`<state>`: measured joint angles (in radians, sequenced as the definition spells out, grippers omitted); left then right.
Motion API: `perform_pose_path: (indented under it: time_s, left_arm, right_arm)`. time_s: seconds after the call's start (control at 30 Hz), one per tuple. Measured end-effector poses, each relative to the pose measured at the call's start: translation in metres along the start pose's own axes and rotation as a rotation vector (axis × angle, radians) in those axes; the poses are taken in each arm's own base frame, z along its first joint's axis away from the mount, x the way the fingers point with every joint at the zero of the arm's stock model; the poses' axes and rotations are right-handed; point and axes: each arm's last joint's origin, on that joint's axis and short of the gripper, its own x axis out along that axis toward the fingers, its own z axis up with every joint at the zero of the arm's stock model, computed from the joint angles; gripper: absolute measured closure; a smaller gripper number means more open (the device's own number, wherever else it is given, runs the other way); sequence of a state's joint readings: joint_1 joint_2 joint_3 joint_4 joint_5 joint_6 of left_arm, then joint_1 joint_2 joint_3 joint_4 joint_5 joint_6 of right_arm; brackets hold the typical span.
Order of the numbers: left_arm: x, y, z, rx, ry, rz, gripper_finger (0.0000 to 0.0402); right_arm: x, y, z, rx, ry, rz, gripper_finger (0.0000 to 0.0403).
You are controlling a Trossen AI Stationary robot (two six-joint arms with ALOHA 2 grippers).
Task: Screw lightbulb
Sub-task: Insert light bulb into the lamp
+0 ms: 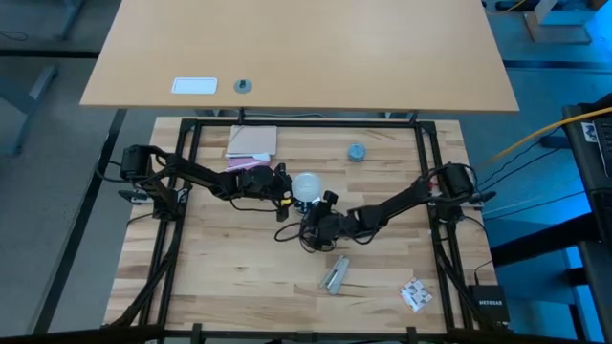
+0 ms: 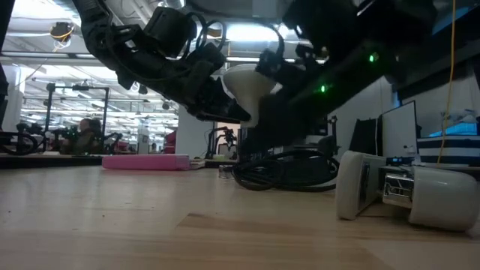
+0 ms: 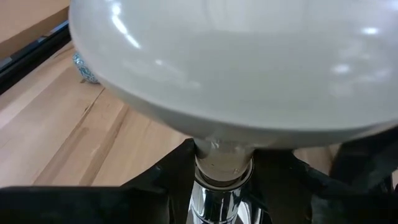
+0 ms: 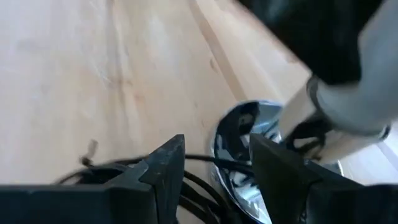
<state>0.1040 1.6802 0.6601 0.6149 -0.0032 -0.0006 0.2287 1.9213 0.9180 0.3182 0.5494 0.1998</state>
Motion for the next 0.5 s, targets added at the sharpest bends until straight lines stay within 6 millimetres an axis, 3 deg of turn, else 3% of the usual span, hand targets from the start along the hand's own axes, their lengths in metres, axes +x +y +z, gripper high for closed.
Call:
perform_pose_path:
  time_s: [0.27, 0.5]
  left_arm:
    - [0.0, 0.0, 0.0, 0.0, 0.001, 0.0, 0.0249]
    - [0.0, 0.0, -0.001, 0.0, 0.012, 0.0, 0.0249]
  right_arm:
    - [0.01, 0.001, -0.015, 0.008, 0.038, -0.081, 0.0223]
    - [0.009, -0.001, -0.022, 0.037, 0.106, -0.11, 0.0279]
